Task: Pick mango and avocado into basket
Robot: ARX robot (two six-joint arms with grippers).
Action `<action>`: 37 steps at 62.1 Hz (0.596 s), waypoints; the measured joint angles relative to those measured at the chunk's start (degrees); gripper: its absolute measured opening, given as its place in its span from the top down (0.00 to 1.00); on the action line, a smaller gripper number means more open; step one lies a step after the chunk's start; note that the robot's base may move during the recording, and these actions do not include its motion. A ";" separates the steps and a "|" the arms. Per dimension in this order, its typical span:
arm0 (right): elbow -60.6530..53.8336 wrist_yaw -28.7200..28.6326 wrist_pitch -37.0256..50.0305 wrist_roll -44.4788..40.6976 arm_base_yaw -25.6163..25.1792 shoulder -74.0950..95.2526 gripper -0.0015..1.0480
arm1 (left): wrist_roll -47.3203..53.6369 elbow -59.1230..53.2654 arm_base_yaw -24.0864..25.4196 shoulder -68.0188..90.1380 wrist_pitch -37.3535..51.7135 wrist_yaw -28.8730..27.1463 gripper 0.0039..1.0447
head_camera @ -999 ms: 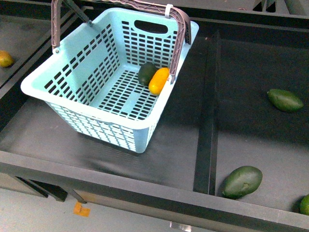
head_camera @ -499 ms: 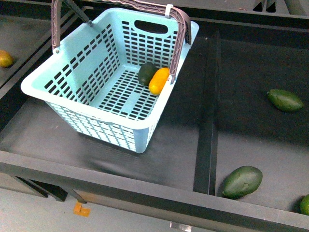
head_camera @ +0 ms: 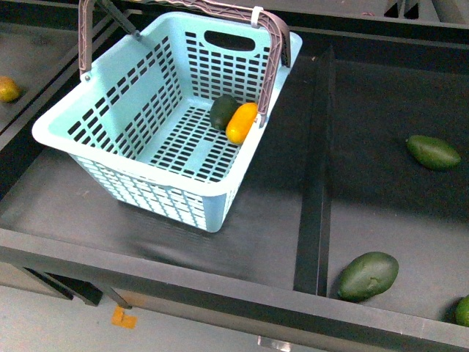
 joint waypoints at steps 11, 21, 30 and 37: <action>0.00 0.00 0.00 -0.02 0.00 0.00 0.08 | 0.00 0.00 0.00 0.00 0.00 0.00 0.98; 0.00 0.00 0.00 0.00 0.00 0.00 0.08 | 0.02 0.00 0.00 0.00 0.00 0.02 0.98; 0.00 0.00 0.00 0.00 0.00 0.00 0.08 | 0.00 0.00 0.00 0.00 0.00 0.02 0.98; 0.00 0.00 0.00 0.00 0.00 0.00 0.08 | 0.00 0.00 0.00 0.00 0.00 0.02 0.82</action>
